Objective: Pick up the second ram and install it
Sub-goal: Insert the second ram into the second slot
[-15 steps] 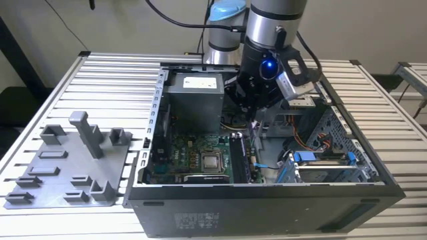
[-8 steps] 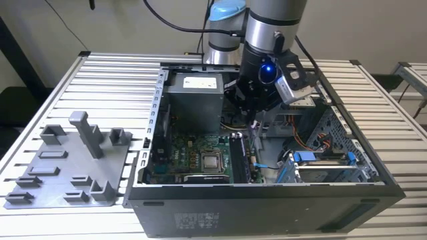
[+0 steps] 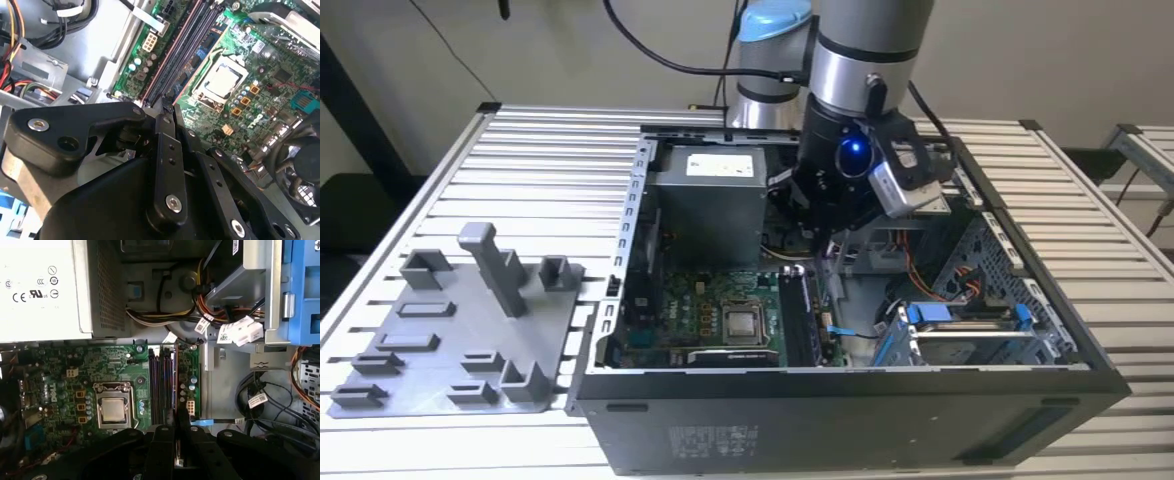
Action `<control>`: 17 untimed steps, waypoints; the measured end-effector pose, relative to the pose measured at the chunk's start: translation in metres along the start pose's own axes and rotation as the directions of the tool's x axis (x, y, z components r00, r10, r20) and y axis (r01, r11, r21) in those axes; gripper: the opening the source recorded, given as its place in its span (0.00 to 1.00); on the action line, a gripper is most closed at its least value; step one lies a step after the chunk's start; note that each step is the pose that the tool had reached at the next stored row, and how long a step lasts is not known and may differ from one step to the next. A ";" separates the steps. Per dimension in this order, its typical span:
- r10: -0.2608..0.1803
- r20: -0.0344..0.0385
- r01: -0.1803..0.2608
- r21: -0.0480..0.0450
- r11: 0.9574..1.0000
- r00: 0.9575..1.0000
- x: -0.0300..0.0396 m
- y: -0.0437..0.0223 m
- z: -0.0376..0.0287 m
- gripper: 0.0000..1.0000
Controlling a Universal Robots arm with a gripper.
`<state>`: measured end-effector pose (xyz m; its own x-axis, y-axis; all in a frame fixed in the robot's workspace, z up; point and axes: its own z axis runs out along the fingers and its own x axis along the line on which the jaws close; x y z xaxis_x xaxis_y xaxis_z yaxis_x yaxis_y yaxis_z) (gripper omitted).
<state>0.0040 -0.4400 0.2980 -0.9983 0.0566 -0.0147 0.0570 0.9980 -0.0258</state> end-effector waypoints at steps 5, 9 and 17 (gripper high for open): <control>-0.004 0.004 0.004 0.000 1.000 1.000 0.0053 -0.0023 0.0060 0.14; -0.013 0.000 0.013 0.000 1.000 1.000 0.0065 -0.0042 0.0133 0.14; -0.028 -0.009 0.028 0.000 1.000 1.000 0.0063 -0.0114 0.0257 0.14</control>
<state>-0.0026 -0.4517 0.2724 -0.9996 0.0291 -0.0051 0.0292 0.9992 -0.0260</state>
